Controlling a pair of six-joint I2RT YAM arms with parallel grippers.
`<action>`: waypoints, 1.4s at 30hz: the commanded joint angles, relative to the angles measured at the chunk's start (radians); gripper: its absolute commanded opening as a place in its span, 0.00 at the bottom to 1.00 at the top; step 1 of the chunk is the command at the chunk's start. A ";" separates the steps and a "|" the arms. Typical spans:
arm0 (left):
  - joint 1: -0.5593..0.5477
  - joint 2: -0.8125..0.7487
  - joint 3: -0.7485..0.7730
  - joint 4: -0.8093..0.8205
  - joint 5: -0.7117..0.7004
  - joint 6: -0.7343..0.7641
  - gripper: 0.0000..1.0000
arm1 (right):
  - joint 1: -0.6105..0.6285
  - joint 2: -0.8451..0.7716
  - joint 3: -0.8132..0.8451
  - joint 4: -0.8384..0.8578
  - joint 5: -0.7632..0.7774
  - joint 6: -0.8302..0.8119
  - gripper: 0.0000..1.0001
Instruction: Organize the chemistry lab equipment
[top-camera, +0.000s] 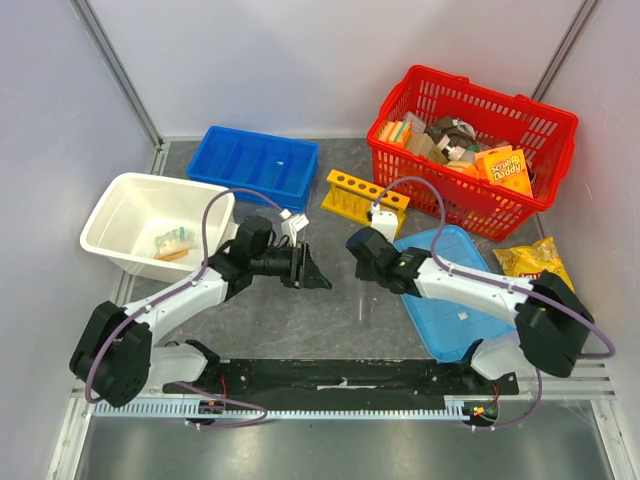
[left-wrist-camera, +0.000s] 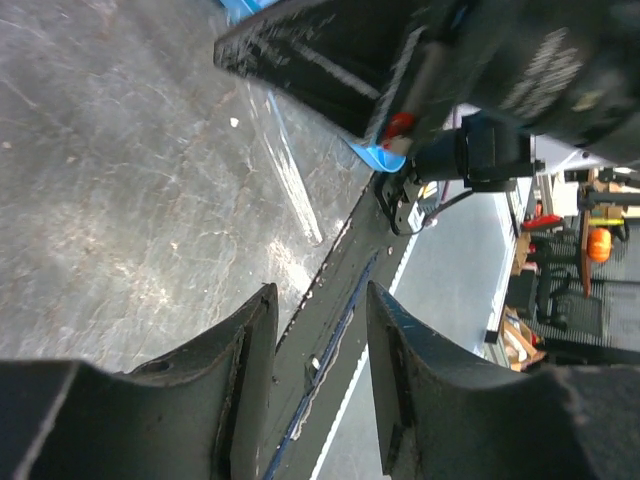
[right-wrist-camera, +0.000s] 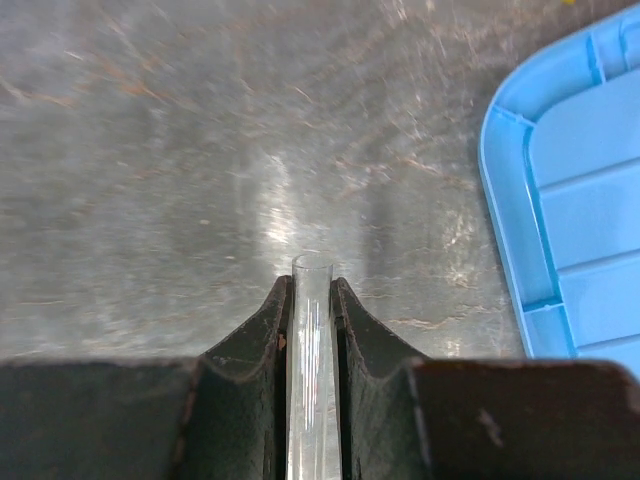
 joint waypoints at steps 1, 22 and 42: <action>-0.059 0.035 0.033 0.106 0.010 -0.048 0.48 | 0.003 -0.137 0.038 0.097 0.021 0.001 0.20; -0.179 0.195 0.158 0.186 -0.010 -0.024 0.35 | 0.001 -0.350 -0.028 0.212 -0.042 0.008 0.22; -0.178 -0.029 0.357 -0.288 -0.372 0.562 0.18 | -0.173 -0.395 0.407 -0.112 -0.563 -0.382 0.65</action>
